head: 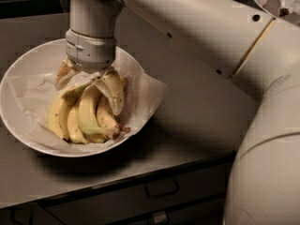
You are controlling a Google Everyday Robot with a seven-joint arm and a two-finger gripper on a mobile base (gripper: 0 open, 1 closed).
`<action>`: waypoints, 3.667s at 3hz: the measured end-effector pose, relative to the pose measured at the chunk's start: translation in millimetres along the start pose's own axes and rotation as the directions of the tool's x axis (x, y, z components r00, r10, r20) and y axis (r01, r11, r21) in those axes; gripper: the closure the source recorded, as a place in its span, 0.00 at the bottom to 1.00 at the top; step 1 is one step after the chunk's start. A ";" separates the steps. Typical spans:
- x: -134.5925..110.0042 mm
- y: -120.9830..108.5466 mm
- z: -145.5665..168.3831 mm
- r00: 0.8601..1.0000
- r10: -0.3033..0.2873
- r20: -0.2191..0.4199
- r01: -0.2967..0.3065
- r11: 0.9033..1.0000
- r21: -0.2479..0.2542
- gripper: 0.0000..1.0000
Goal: Pick banana from white bowl
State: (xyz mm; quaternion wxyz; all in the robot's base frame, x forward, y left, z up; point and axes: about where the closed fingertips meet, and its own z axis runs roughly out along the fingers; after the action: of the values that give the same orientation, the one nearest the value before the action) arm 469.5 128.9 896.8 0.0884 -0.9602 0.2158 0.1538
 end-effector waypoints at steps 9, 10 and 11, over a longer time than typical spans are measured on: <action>6.0 -20.0 1.5 0.998 0.064 -0.012 -0.064 0.998 -0.014 0.44; 4.7 -10.9 3.0 0.996 0.091 -0.014 -0.091 0.996 -0.016 0.44; -2.0 4.1 -5.5 0.993 0.108 -0.039 -0.107 0.994 0.014 0.44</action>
Offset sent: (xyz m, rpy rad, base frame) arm 0.0000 0.0000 0.0000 0.0000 0.0000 0.0000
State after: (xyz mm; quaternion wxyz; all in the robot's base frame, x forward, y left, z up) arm 467.3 124.7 902.2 0.0817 -0.9495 0.2697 0.1380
